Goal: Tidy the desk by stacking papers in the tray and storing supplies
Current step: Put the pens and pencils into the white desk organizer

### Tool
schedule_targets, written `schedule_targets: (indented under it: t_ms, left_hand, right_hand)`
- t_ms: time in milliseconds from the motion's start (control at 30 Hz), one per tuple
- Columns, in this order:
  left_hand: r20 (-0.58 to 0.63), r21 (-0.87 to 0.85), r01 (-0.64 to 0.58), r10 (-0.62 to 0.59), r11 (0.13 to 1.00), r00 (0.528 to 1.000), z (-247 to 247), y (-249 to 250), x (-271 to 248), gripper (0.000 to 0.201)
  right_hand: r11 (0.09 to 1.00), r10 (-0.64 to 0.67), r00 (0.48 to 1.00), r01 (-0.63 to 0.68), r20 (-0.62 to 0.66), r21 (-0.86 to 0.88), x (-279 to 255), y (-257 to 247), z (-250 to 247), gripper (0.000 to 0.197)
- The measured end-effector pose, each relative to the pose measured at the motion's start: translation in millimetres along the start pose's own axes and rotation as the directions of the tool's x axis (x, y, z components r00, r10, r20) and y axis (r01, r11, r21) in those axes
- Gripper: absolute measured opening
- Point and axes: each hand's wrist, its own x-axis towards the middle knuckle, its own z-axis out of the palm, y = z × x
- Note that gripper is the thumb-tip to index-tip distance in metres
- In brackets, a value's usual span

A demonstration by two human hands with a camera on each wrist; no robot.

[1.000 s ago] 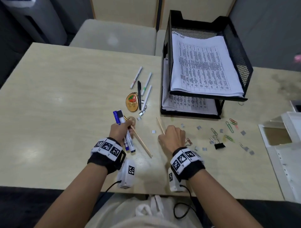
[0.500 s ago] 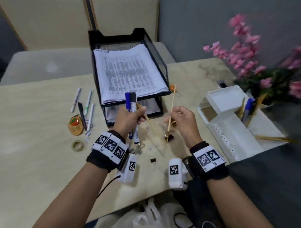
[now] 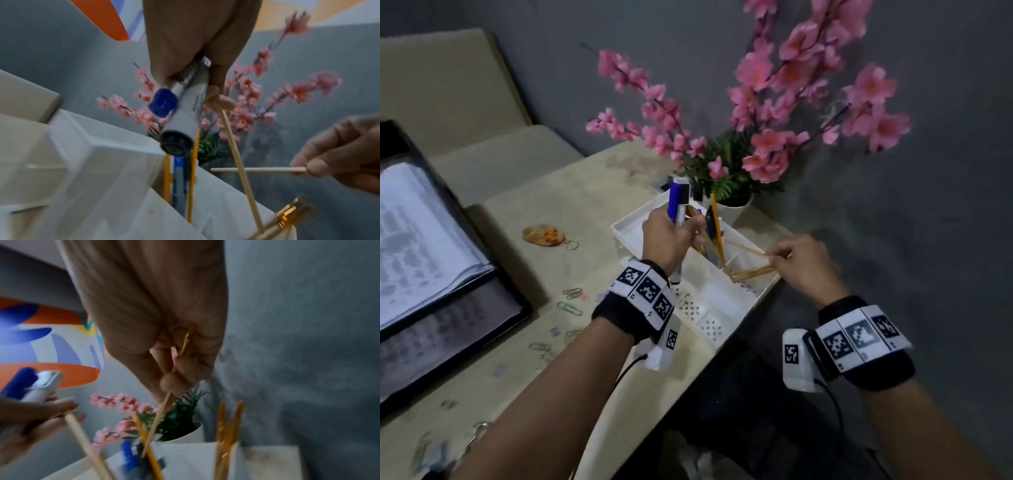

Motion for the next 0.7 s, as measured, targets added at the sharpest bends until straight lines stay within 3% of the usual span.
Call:
schedule_targets:
  t_ms: [167,267,400,533,700]
  left_hand:
    - [0.123,0.126,0.01,-0.025,0.992,0.992,66.4,-12.9,26.5,0.02]
    - [0.2,0.258,0.024,-0.078,0.966,0.977,89.6,-28.7,29.8,0.02]
    - [0.281,0.329,0.012,-0.11,0.944,0.953,100.9,-48.6,25.4,0.018]
    - [0.277,0.372,0.019,-0.13,0.928,0.952,101.1,-52.2,28.6,0.016]
    - [0.319,0.364,-0.058,-0.066,0.929,0.945,103.9,-33.9,35.3,0.025]
  right_hand:
    - [0.999,0.037,0.999,-0.038,-0.029,-0.03,25.2,18.5,-1.5,0.021]
    - [0.996,0.072,0.997,-0.07,0.025,-0.052,38.9,27.4,11.9,0.023]
    - [0.999,0.038,0.999,-0.037,0.036,-0.023,45.8,31.2,12.8,0.021]
    - [1.0,0.023,0.999,-0.023,0.043,-0.002,49.8,31.6,2.6,0.026]
    - [0.98,0.086,0.992,-0.067,-0.093,0.188,59.0,30.4,-8.4,0.019]
